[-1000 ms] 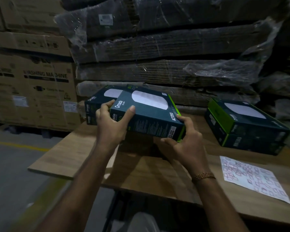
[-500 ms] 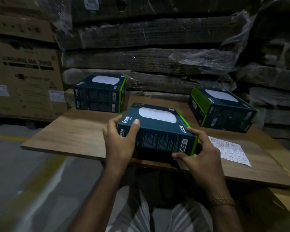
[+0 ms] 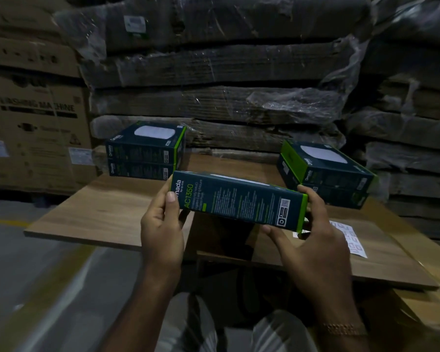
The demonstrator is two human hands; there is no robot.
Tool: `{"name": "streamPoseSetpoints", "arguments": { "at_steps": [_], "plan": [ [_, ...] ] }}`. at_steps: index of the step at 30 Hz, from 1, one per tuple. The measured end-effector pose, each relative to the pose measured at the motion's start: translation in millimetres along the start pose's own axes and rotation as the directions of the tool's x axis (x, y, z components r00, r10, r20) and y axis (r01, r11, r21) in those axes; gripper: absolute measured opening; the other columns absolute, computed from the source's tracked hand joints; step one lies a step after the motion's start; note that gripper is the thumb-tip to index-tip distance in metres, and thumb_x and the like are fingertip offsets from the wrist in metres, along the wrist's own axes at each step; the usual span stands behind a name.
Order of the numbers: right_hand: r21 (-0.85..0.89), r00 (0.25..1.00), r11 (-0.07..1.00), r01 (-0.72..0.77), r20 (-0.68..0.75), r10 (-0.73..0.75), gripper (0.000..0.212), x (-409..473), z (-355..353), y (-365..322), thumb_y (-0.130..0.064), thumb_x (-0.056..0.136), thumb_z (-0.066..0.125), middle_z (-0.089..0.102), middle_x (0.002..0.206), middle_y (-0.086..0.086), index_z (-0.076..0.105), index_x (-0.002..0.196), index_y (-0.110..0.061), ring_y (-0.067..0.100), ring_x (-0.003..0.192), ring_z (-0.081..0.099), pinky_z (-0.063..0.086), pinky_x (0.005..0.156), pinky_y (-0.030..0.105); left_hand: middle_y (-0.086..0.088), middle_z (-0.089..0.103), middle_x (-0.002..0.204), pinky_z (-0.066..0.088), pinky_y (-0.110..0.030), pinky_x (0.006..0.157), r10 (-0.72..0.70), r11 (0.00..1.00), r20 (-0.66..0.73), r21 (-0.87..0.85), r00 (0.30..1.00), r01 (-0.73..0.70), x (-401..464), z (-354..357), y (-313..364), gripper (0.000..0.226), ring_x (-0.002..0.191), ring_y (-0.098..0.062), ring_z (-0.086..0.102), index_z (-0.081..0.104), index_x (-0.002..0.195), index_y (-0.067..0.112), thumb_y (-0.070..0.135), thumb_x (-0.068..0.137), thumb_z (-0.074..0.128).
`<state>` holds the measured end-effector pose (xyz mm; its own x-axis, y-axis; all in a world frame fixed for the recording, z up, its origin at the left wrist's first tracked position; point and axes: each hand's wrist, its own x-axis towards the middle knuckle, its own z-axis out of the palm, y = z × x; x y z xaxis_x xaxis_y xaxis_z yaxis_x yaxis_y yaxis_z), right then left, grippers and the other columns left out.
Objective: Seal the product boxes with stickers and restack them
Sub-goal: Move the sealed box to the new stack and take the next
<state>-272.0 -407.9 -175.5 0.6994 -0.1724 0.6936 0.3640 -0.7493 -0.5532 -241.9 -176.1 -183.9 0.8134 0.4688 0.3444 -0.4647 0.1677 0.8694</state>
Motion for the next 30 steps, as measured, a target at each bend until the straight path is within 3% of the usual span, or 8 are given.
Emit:
{"name": "streamPoseSetpoints", "arguments": {
  "at_steps": [7, 15, 22, 25, 28, 30],
  "plan": [
    [0.034, 0.999, 0.999, -0.036, -0.011, 0.036, 0.097, 1.4, -0.5, -8.7, -0.057, 0.080, 0.082, 0.070, 0.120, -0.014, 0.032, 0.162, -0.041, 0.013, 0.105, 0.069, 0.060, 0.088, 0.040, 0.004, 0.078, 0.125, 0.055, -0.032, 0.109, 0.016, 1.000, 0.019, -0.026, 1.000, -0.016, 1.0, 6.5, 14.1, 0.034, 0.118, -0.004, 0.072, 0.063, 0.144, 0.022, 0.018, 0.116, 0.043],
    [0.031, 0.998, 0.998, -0.060, 0.002, 0.060, 0.096, 1.2, -1.6, -10.7, -0.066, 0.078, 0.074, 0.064, 0.114, -0.021, 0.031, 0.161, -0.043, 0.011, 0.101, 0.067, 0.060, 0.085, 0.040, -0.005, 0.076, 0.131, 0.052, -0.048, 0.115, -0.009, 1.000, 0.009, -0.019, 1.000, 0.009, 0.8, 6.9, 13.4, 0.038, 0.125, -0.015, 0.070, 0.061, 0.149, 0.015, 0.020, 0.115, 0.044],
    [0.021, 0.999, 0.998, -0.054, 0.005, 0.054, 0.097, 2.8, -3.3, -10.3, -0.071, 0.076, 0.070, 0.065, 0.116, -0.018, 0.033, 0.161, -0.042, 0.010, 0.101, 0.066, 0.058, 0.084, 0.035, -0.002, 0.075, 0.133, 0.052, -0.047, 0.114, -0.044, 0.999, 0.036, -0.002, 0.998, 0.044, -1.3, 6.0, 16.3, 0.039, 0.126, -0.013, 0.070, 0.058, 0.152, 0.018, 0.021, 0.115, 0.045],
    [0.076, 0.998, 0.995, -0.066, 0.019, 0.065, 0.096, 4.6, -3.5, -10.0, -0.070, 0.072, 0.076, 0.065, 0.120, -0.020, 0.037, 0.157, -0.045, 0.010, 0.103, 0.069, 0.063, 0.084, 0.042, 0.000, 0.070, 0.139, 0.052, -0.046, 0.114, -0.073, 0.997, 0.042, 0.008, 0.996, 0.073, -0.8, 7.6, 17.0, 0.046, 0.126, -0.010, 0.068, 0.047, 0.158, 0.025, 0.028, 0.113, 0.054],
    [0.155, 0.998, 0.986, -0.058, 0.046, 0.051, 0.094, 3.5, -0.6, -13.1, -0.063, 0.066, 0.087, 0.067, 0.122, -0.023, 0.047, 0.149, -0.048, 0.004, 0.104, 0.072, 0.066, 0.085, 0.039, -0.003, 0.058, 0.149, 0.057, -0.043, 0.108, -0.226, 0.950, 0.001, -0.220, 0.974, 0.221, -7.1, 18.0, 20.7, 0.088, 0.128, -0.015, 0.067, 0.012, 0.165, 0.035, 0.040, 0.100, 0.071],
    [0.129, 0.999, 0.992, 0.006, 0.034, -0.010, 0.093, 0.3, 3.0, -19.1, -0.058, 0.064, 0.092, 0.066, 0.119, -0.027, 0.054, 0.147, -0.043, -0.005, 0.103, 0.070, 0.065, 0.087, 0.032, -0.005, 0.063, 0.139, 0.063, -0.045, 0.097, -0.375, 0.853, 0.002, -0.391, 0.927, 0.346, -13.5, 28.6, 28.2, 0.097, 0.118, -0.018, 0.072, 0.011, 0.162, 0.029, 0.041, 0.091, 0.076]
  ]
}}
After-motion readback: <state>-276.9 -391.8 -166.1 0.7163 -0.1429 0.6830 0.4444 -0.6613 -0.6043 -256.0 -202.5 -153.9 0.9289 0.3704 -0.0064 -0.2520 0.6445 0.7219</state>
